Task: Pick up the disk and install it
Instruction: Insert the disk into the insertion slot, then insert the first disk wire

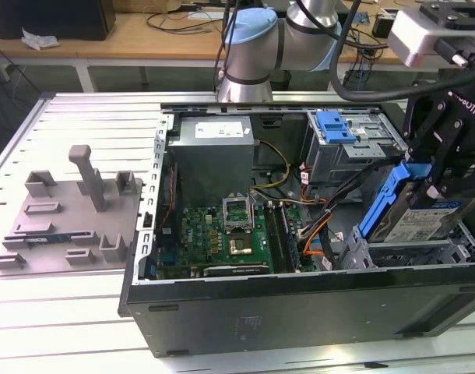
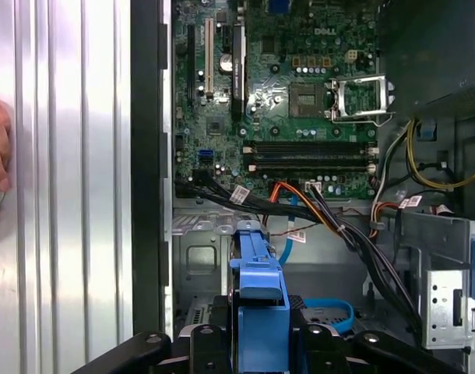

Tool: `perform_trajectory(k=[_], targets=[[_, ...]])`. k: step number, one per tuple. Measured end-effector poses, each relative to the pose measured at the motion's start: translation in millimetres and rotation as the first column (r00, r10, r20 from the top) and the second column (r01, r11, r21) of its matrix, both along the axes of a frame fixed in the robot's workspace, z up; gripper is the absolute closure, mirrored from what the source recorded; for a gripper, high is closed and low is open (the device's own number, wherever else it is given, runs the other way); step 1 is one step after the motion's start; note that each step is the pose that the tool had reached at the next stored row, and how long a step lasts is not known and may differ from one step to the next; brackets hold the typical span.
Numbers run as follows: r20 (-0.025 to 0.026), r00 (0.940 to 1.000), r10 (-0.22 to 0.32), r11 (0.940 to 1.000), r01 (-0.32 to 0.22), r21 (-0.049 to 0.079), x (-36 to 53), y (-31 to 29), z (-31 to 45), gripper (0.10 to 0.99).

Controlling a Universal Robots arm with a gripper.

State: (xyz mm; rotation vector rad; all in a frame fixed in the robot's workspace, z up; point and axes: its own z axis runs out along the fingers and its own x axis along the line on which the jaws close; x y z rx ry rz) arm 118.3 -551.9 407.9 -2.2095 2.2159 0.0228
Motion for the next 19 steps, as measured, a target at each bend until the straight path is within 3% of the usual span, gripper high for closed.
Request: perform_trajectory(k=[5,7,19], targets=[[0.0000,1.0000,0.000,1.0000,0.000,0.000,0.0,0.0,-2.7,0.706],[0.0000,1.0000,0.000,1.0000,0.000,0.000,0.0,0.0,-3.6,0.580],[0.0000,1.0000,0.000,1.0000,0.000,0.000,0.0,-0.1,-4.4,0.580]])
